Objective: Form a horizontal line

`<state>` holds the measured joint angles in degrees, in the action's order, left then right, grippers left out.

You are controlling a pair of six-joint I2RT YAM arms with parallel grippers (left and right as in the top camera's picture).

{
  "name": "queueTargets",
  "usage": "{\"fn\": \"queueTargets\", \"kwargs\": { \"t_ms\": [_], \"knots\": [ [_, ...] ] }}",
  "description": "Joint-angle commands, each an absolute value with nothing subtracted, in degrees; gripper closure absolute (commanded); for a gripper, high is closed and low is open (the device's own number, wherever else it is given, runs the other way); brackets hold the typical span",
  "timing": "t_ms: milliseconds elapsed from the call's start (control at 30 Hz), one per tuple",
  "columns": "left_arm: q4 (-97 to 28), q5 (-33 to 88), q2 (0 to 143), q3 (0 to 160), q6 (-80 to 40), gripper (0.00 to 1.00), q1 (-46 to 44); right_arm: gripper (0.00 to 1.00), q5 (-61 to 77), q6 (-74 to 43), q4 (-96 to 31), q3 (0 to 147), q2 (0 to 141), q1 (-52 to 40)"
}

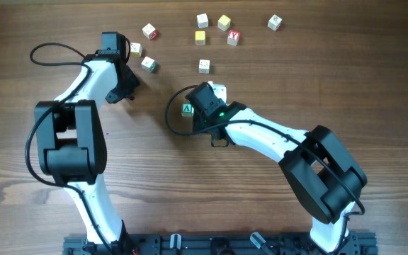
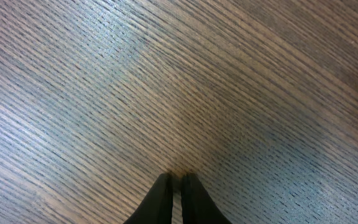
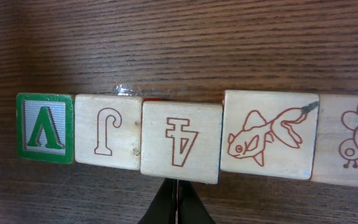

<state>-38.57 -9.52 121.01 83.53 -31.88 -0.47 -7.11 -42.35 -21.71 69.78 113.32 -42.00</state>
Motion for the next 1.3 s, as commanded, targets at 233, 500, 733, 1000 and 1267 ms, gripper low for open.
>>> {"fn": "queueTargets", "kwargs": {
  "t_ms": [233, 500, 733, 1000, 1267],
  "knots": [
    [-38.4, -9.2, 121.8, 83.5, -32.4, 0.9, -0.5, 0.96, -7.4, -42.0, -21.2, 69.7, 114.1, -41.5],
    [-38.4, -9.2, 121.8, 83.5, -32.4, 0.9, -0.5, 0.96, -7.4, -42.0, -21.1, 69.7, 114.1, -41.5],
    [-38.4, -9.2, 121.8, 83.5, -32.4, 0.9, -0.5, 0.96, -7.3, -42.0, -21.0, 69.7, 114.1, -41.3],
    [-38.4, -9.2, 121.8, 83.5, -32.4, 0.9, -0.5, 0.96, -6.4, -41.9, -21.6, 69.7, 114.1, -41.2],
    [-38.3, -9.2, 121.8, 83.5, -32.4, 0.9, -0.5, 0.96, 0.1, -38.6, -24.9, 69.8, 112.5, -41.2]
  ]
}}
